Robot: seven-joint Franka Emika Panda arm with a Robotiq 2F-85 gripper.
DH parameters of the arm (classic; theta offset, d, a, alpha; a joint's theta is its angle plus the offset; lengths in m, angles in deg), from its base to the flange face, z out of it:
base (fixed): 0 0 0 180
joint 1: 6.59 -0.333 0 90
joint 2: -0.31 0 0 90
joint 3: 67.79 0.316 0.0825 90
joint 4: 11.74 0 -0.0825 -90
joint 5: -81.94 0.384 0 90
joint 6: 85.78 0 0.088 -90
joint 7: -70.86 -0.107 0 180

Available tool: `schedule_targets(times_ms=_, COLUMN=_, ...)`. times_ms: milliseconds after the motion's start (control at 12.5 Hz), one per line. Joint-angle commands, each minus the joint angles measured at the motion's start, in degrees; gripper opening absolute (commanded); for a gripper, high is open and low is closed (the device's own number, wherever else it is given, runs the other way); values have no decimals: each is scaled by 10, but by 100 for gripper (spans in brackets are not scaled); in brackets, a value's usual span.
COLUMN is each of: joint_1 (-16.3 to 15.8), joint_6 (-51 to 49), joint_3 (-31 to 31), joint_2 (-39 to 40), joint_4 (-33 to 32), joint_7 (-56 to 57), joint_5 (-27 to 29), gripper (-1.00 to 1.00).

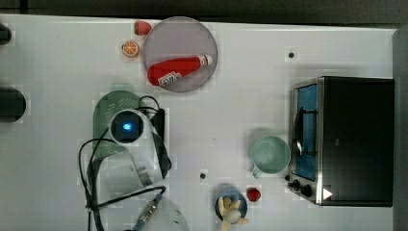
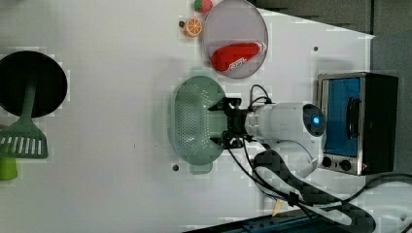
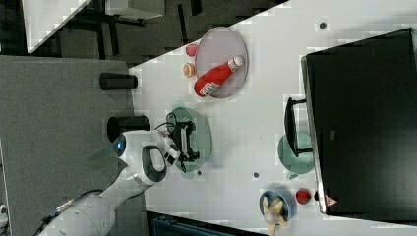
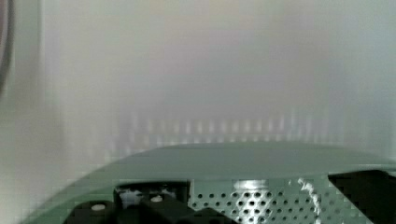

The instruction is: Drag strainer left to right.

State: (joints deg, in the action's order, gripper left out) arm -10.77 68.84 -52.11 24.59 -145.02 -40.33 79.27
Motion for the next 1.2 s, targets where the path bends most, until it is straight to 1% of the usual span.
schedule_targets(times_ms=80, joint_1=31, joint_6=-3, joint_3=-37, joint_2=-22, joint_4=-27, joint_7=64, joint_5=2, gripper=100)
schedule_targets(times_ms=560, joint_1=34, joint_6=-3, joint_3=-107, joint_2=-29, joint_4=-35, joint_7=132, joint_5=2, gripper=100)
schedule_targets(times_ms=880, joint_1=35, joint_6=-2, joint_3=-157, joint_2=-30, joint_4=-37, joint_7=204, joint_5=1, gripper=100)
schedule_targets(times_ms=1200, joint_1=35, joint_6=-1, joint_3=-200, joint_2=-29, joint_4=-37, joint_7=222, joint_5=1, gripper=100)
